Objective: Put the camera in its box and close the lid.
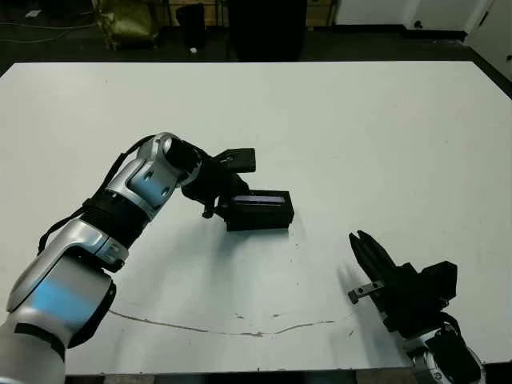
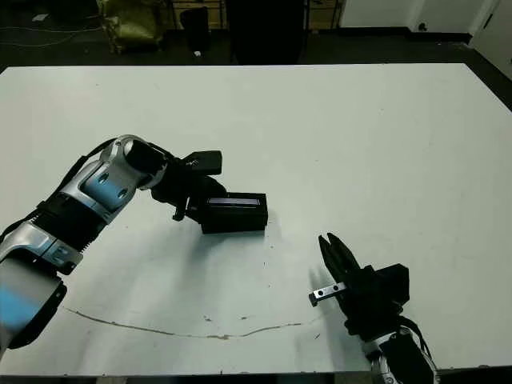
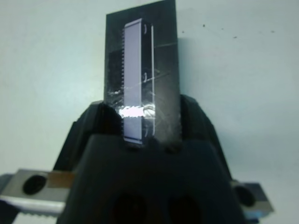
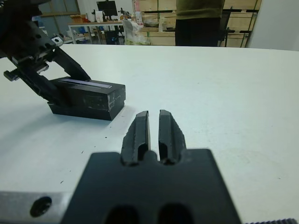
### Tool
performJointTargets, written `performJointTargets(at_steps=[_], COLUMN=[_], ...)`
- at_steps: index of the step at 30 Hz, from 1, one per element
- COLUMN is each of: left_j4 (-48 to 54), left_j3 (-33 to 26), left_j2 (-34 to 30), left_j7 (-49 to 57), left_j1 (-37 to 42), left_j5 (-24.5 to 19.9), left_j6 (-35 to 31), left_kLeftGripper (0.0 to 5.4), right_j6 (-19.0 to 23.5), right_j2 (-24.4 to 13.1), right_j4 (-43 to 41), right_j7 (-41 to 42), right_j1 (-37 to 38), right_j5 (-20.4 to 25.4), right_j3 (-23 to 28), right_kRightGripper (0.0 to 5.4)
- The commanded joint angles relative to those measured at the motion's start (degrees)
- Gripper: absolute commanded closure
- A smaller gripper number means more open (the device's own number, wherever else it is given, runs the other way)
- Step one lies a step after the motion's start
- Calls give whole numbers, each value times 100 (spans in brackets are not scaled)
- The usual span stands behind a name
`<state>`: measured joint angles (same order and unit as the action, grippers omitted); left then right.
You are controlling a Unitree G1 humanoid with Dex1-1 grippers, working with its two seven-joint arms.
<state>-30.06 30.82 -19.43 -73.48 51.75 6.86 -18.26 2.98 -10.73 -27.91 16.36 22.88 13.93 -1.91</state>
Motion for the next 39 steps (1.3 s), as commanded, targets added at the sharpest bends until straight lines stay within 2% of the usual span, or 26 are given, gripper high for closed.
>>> performJointTargets(at_steps=[1, 9, 16, 25, 31, 39], left_j4=[-83, 123, 426, 1506, 1641, 1554], left_j3=[106, 144, 198, 580, 751, 792], left_j2=[-209, -297, -365, -509, -525, -547], left_j7=[-38, 10, 65, 896, 1026, 973], left_j1=[-274, -484, -729, -1240, -1347, -1339], left_j5=[191, 218, 212, 862, 1096, 1103], left_j6=[-104, -118, -246, -437, -455, -350], left_kLeftGripper=[310, 311, 311, 311, 173, 3], right_j6=[44, 154, 56, -47, 112, -19], right_j2=[5, -27, -39, -15, -7, -10], right_j4=[50, -26, 38, 134, -5, 94], right_j7=[4, -61, 36, 70, -30, 59], right_j1=[119, 162, 138, 122, 171, 154], right_j5=[18, -42, 8, -11, -79, 11], right_j3=[23, 32, 38, 42, 40, 55], right_kRightGripper=[540, 540, 540, 540, 540, 540])
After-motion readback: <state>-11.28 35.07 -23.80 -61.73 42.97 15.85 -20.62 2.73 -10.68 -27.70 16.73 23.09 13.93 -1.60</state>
